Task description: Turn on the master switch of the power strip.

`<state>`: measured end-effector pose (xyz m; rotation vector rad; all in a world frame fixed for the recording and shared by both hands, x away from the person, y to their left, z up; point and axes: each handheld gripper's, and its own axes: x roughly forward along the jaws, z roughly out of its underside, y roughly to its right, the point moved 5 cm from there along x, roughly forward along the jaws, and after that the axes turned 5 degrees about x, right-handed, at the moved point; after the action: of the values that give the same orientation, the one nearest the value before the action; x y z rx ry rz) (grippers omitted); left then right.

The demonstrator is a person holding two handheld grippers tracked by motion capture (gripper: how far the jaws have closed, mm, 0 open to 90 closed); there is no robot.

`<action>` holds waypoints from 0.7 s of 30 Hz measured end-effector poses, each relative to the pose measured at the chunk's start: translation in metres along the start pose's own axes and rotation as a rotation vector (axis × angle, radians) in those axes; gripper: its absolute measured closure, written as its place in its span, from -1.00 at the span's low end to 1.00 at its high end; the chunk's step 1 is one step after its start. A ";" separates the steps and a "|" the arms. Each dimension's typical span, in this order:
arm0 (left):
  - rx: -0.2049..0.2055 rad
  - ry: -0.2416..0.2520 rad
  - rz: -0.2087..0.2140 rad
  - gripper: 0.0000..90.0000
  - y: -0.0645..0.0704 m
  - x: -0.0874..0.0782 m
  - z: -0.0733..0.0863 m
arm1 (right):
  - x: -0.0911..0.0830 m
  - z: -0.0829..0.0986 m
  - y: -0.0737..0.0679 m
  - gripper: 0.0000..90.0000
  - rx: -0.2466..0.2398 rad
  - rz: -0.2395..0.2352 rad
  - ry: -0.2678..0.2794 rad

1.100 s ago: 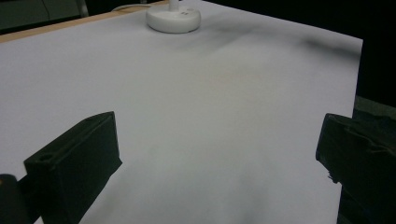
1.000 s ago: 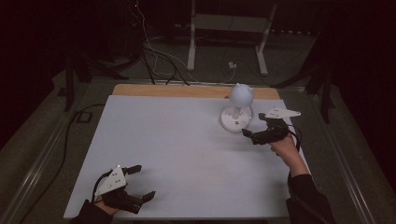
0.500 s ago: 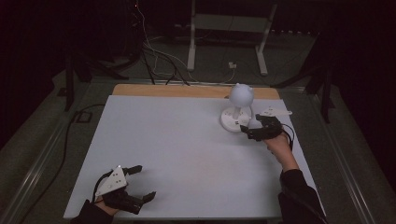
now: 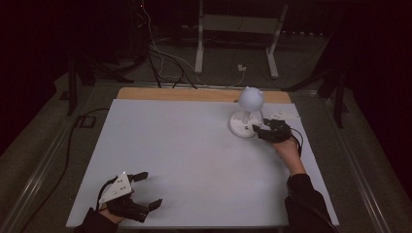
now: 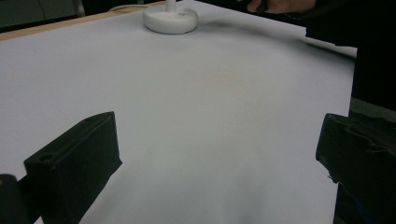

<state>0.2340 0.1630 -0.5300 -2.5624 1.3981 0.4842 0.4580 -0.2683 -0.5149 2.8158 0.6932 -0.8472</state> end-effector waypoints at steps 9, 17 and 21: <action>0.003 0.007 -0.005 -1.00 0.000 0.000 -0.001 | 0.010 0.002 0.003 0.44 -0.009 0.054 -0.020; -0.005 0.008 -0.020 -1.00 -0.001 0.000 0.000 | 0.019 0.001 0.000 0.79 -0.001 0.051 -0.016; -0.005 0.007 -0.016 -1.00 -0.001 0.000 0.000 | 0.024 0.000 0.002 1.00 -0.013 0.085 -0.023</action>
<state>0.2348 0.1637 -0.5294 -2.5800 1.3790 0.4772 0.4762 -0.2604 -0.5285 2.7966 0.5695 -0.8564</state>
